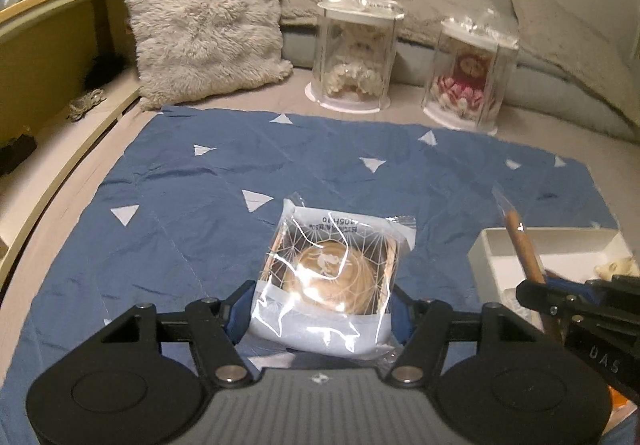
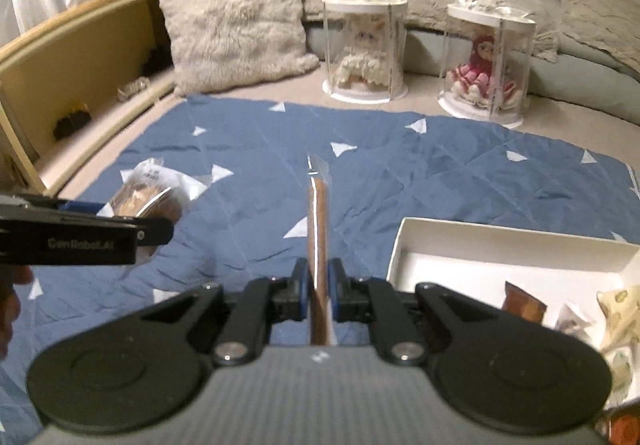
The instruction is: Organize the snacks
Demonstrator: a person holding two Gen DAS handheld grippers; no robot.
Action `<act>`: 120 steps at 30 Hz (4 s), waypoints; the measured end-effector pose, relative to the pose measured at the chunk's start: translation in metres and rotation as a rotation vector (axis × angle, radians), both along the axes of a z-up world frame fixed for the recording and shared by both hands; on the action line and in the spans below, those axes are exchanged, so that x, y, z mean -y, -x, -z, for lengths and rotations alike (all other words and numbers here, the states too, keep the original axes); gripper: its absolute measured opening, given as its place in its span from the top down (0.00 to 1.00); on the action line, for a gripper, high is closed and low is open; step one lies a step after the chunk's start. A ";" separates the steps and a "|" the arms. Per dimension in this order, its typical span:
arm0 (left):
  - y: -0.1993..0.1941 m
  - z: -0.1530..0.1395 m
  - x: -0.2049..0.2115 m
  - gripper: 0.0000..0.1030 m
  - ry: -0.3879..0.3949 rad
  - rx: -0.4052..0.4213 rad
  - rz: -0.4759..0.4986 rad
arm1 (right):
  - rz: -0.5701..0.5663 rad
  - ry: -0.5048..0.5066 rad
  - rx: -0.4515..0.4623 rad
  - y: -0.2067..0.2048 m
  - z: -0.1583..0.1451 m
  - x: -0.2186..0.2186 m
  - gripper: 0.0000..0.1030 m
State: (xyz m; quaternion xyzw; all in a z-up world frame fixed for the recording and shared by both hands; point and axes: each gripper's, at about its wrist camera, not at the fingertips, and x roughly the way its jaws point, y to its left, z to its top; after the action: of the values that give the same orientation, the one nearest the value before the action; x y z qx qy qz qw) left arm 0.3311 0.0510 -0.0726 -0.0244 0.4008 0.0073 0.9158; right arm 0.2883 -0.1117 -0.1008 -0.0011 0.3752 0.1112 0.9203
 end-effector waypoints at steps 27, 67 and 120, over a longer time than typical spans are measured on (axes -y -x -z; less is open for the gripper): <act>-0.013 0.008 0.147 0.35 0.116 0.006 0.095 | 0.260 -0.010 0.036 0.034 -0.010 0.162 0.88; -0.082 0.071 0.215 0.07 0.196 -0.069 0.166 | 0.423 0.001 -0.004 -0.014 0.059 0.239 0.44; 0.207 -0.102 0.122 0.00 0.024 0.193 0.138 | 0.412 0.061 0.205 0.250 -0.095 0.158 0.00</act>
State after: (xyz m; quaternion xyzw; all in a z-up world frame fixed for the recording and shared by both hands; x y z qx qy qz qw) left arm 0.1239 -0.0710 0.0297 -0.0086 0.3117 -0.0629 0.9481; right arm 0.0379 -0.2695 -0.0062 0.0364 0.2751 -0.0909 0.9564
